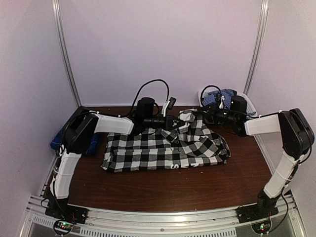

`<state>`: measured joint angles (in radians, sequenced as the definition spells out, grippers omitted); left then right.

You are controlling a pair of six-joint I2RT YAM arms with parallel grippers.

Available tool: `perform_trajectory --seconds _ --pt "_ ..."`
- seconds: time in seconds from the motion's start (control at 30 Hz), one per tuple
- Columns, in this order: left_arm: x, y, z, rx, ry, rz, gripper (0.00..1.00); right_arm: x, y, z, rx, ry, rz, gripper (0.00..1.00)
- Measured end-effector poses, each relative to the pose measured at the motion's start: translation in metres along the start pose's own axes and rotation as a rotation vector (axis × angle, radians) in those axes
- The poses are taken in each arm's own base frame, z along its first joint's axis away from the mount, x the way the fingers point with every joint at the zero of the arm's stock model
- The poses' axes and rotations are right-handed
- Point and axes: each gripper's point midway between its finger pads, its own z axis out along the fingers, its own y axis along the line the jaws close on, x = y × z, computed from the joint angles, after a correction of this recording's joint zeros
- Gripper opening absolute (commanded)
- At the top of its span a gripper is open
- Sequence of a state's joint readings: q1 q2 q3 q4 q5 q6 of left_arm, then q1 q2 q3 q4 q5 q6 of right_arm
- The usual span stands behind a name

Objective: Fold and stack the long sleeve shirts
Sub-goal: Pass from the right arm to the left, then adjust the sleeve of the 1/3-folded shirt.

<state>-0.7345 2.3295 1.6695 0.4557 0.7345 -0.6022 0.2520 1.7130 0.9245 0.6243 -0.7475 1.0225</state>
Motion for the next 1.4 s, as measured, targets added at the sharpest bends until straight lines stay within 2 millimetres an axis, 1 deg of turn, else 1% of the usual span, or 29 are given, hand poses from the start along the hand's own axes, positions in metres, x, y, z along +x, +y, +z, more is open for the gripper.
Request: perform_trajectory --seconds 0.1,0.23,0.37,0.47,0.57,0.67,0.8,0.87,0.93,1.03,1.1,1.2,1.27,1.4 --pt "-0.008 -0.01 -0.005 0.005 -0.003 0.005 0.0 -0.003 0.002 0.007 -0.008 0.022 -0.018 0.2" --pt "-0.011 -0.021 -0.013 0.007 -0.005 0.003 0.0 -0.003 -0.001 0.014 0.007 0.055 -0.047 0.25" --pt "-0.018 -0.026 -0.018 0.01 -0.013 0.001 0.0 -0.001 -0.006 0.015 0.033 0.076 -0.076 0.34" --pt "-0.026 -0.026 -0.021 0.005 -0.017 -0.004 0.0 0.004 -0.014 0.014 0.065 0.097 -0.089 0.41" --pt "-0.041 -0.022 -0.026 -0.01 -0.027 -0.007 0.0 0.011 -0.022 0.009 0.106 0.114 -0.104 0.47" --pt "-0.063 -0.021 -0.032 -0.02 -0.05 0.004 0.0 0.018 -0.027 -0.003 0.148 0.119 -0.131 0.49" --pt "-0.093 -0.026 -0.04 -0.017 -0.092 0.037 0.0 0.021 -0.02 -0.02 0.177 0.104 -0.181 0.49" --pt "-0.102 -0.031 -0.044 -0.005 -0.1 0.048 0.0 0.022 -0.017 -0.027 0.186 0.097 -0.202 0.5" --pt "-0.106 -0.038 -0.045 0.017 -0.097 0.057 0.0 0.024 -0.017 -0.033 0.198 0.092 -0.22 0.5" --pt "-0.101 -0.047 -0.045 0.055 -0.073 0.05 0.0 0.031 -0.024 -0.04 0.227 0.094 -0.226 0.5" --pt "-0.092 -0.052 -0.046 0.075 -0.046 0.035 0.0 0.036 -0.031 -0.044 0.251 0.101 -0.223 0.5" --pt "-0.067 -0.062 -0.048 0.102 0.019 -0.005 0.0 0.044 -0.042 -0.049 0.287 0.117 -0.211 0.5" --pt "-0.048 -0.069 -0.048 0.114 0.068 -0.027 0.0 0.046 -0.046 -0.051 0.303 0.123 -0.214 0.5" --pt "-0.005 -0.086 -0.048 0.127 0.18 -0.07 0.0 0.045 -0.046 -0.056 0.323 0.116 -0.225 0.51"
